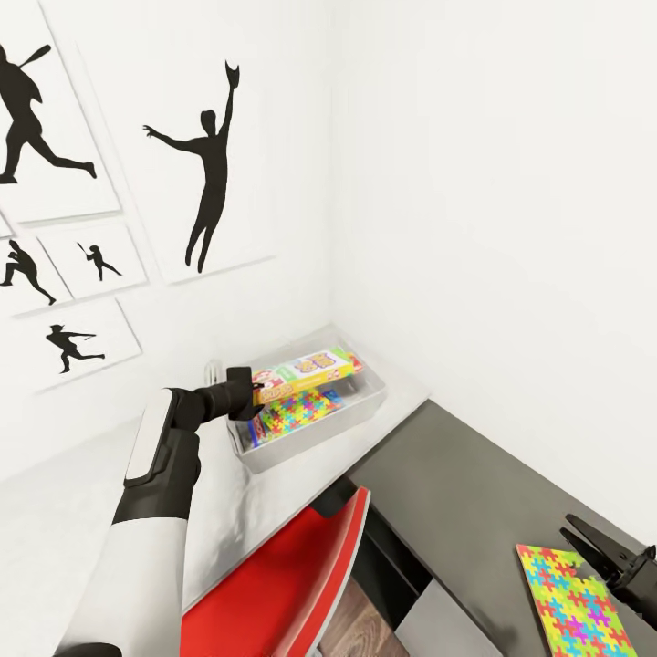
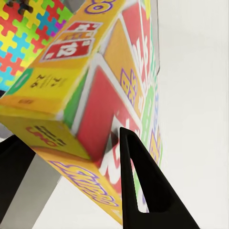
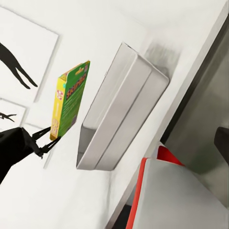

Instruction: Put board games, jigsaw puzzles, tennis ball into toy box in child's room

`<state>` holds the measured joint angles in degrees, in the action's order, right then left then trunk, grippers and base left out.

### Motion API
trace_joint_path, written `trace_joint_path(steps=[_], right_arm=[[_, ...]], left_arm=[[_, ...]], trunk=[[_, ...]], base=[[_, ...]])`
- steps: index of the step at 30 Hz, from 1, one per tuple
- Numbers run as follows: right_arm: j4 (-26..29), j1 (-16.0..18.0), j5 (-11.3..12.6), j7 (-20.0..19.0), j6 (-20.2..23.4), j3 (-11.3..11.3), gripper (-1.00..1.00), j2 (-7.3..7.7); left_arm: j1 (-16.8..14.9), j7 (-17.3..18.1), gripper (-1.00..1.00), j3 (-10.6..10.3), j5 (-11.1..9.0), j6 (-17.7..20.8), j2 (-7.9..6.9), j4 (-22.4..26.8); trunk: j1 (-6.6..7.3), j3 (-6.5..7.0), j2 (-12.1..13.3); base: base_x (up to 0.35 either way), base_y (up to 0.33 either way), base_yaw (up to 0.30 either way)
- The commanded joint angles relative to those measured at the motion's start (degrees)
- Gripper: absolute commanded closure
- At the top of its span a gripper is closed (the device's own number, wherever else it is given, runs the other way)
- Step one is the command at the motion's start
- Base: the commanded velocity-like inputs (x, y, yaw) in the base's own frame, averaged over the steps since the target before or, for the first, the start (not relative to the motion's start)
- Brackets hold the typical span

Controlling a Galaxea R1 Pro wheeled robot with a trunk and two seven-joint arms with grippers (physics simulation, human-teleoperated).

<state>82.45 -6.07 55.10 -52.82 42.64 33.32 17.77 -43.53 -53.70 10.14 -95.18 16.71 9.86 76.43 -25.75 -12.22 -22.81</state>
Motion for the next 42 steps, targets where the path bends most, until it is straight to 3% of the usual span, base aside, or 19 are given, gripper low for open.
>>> trace_joint_path(steps=[1,11,14,18,21,42], right_arm=[[0.2,-0.1,0.4,0.0,0.4,0.9,-1.0,-0.05],[0.4,-0.3,0.3,-1.8,0.6,1.6,-1.0,0.02],[0.4,-0.3,0.3,-2.0,0.7,1.7,-1.0,0.06],[0.4,-0.3,0.4,-2.0,0.8,1.7,-1.0,0.07],[0.4,-0.3,0.2,-2.0,0.8,1.6,-1.0,0.1],[0.3,-0.3,0.2,-2.1,0.7,1.6,-1.0,0.07]], left_arm=[[-0.1,-0.1,1.0,0.2,-0.1,0.5,0.07,0.0],[-0.1,0.3,1.0,0.2,0.0,0.5,0.07,0.0],[-0.1,0.9,1.0,0.2,0.9,0.5,0.07,-1.4],[-0.1,6.2,1.0,0.2,3.5,0.5,0.07,-3.7],[-0.1,7.7,1.0,0.3,4.4,0.4,0.07,-4.6],[-0.1,10.6,1.0,0.3,4.7,0.4,-0.04,-5.4]], trunk=[[-0.04,-0.1,-0.1],[-0.04,-0.11,-0.1],[-0.04,-0.12,-0.1],[-0.04,-0.4,-0.1],[-0.04,-0.67,-0.1],[-0.04,-2.31,-0.1]], base=[[0.0,0.0,0.0],[0.0,0.0,0.0],[0.0,0.0,0.0],[0.0,0.0,0.0],[0.0,0.0,0.0],[0.0,0.0,0.0]])
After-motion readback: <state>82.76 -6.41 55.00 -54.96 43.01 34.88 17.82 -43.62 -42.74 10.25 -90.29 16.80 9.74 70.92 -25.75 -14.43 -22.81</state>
